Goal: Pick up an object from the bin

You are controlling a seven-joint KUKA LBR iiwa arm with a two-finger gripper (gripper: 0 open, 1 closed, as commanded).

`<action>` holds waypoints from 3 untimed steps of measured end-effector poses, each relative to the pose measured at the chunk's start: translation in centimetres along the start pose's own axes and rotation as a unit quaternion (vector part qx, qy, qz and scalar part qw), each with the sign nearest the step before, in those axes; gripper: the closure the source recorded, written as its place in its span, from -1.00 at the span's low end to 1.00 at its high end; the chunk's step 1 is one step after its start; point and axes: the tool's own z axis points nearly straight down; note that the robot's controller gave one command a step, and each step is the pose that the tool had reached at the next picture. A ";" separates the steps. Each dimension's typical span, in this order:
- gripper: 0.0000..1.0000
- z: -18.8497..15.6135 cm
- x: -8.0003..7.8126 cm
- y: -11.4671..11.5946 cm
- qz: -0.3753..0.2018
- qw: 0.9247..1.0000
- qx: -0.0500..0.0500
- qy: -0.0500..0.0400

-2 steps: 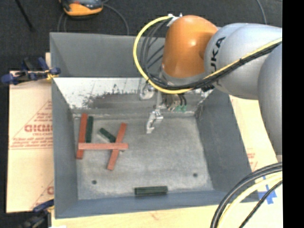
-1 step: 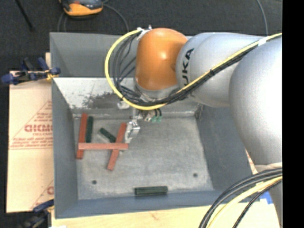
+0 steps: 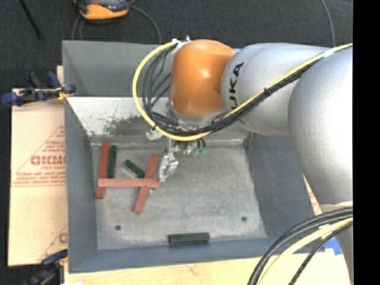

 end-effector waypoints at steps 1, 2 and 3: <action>-1.00 7.1 1.7 1.8 -0.034 0.999 0.000 -0.002; 1.00 6.4 1.4 1.8 -0.037 0.999 -0.001 -0.004; 1.00 6.4 1.4 1.8 -0.036 0.999 -0.001 -0.004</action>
Offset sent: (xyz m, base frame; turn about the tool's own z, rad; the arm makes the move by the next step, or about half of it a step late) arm -0.0206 0.0172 -0.0792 -0.2658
